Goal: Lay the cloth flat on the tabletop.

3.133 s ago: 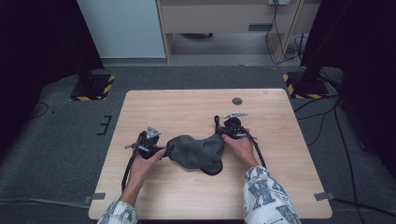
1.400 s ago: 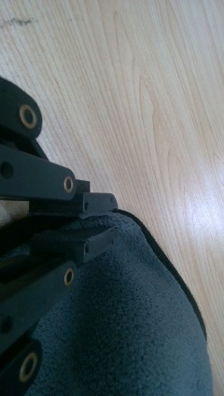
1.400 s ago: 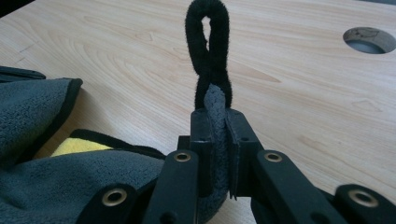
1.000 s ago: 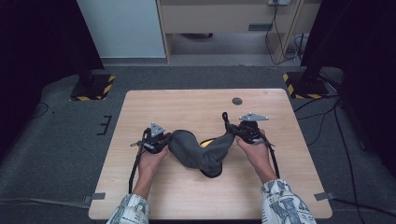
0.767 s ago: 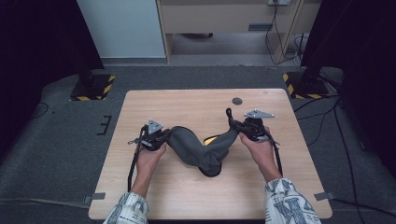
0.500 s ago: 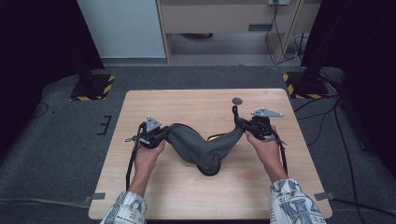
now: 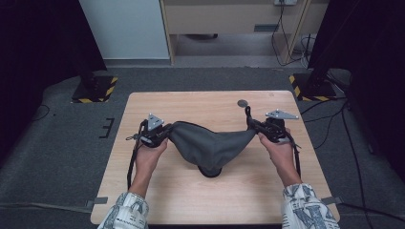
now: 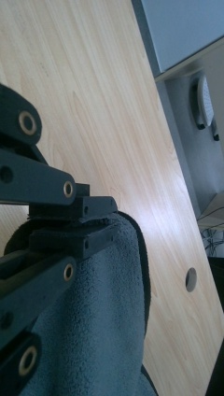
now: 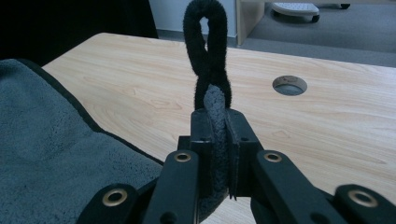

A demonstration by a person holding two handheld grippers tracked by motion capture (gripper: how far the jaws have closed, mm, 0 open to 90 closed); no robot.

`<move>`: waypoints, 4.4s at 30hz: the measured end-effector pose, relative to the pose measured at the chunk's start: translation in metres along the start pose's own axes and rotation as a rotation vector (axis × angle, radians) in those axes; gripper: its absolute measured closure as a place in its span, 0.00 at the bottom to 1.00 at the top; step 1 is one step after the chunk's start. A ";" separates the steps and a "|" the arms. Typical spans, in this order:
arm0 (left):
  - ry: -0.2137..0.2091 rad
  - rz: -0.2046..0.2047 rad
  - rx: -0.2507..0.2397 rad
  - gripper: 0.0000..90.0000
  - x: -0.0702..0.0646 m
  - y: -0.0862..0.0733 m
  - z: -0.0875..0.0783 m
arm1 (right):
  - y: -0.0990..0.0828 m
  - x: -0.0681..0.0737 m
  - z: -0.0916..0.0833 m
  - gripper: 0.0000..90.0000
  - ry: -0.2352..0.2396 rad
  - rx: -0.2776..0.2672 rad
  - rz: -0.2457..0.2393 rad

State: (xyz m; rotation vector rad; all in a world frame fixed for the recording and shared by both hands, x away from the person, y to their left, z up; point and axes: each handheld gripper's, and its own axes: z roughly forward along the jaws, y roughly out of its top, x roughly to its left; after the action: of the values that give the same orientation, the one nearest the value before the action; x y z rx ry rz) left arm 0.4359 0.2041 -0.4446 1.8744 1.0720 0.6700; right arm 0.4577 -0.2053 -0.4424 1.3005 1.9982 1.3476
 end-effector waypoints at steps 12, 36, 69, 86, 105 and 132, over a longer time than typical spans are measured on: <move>-0.004 -0.005 -0.033 0.95 0.002 0.012 -0.011 | 0.011 0.005 -0.007 0.93 0.004 -0.028 -0.008; -0.006 0.019 -0.085 0.95 0.003 0.046 -0.032 | 0.041 0.015 -0.034 0.93 -0.008 -0.108 -0.032; -0.030 0.030 -0.171 0.95 -0.002 0.067 -0.058 | 0.056 0.025 -0.064 0.93 -0.008 -0.184 -0.028; -0.046 0.047 -0.199 0.95 -0.012 0.075 -0.078 | 0.060 0.029 -0.100 0.93 -0.053 -0.192 -0.029; 0.001 0.045 -0.112 0.95 0.002 0.074 -0.025 | 0.054 -0.001 -0.043 0.93 -0.086 -0.119 0.032; 0.077 -0.082 0.028 0.36 0.028 0.060 0.042 | 0.034 -0.024 0.044 0.29 -0.134 0.080 0.007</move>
State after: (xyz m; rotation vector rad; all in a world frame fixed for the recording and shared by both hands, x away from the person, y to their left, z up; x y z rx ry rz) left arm 0.5067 0.1952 -0.4117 1.8307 1.2063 0.6874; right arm 0.5180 -0.1996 -0.4363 1.3963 1.9751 1.1617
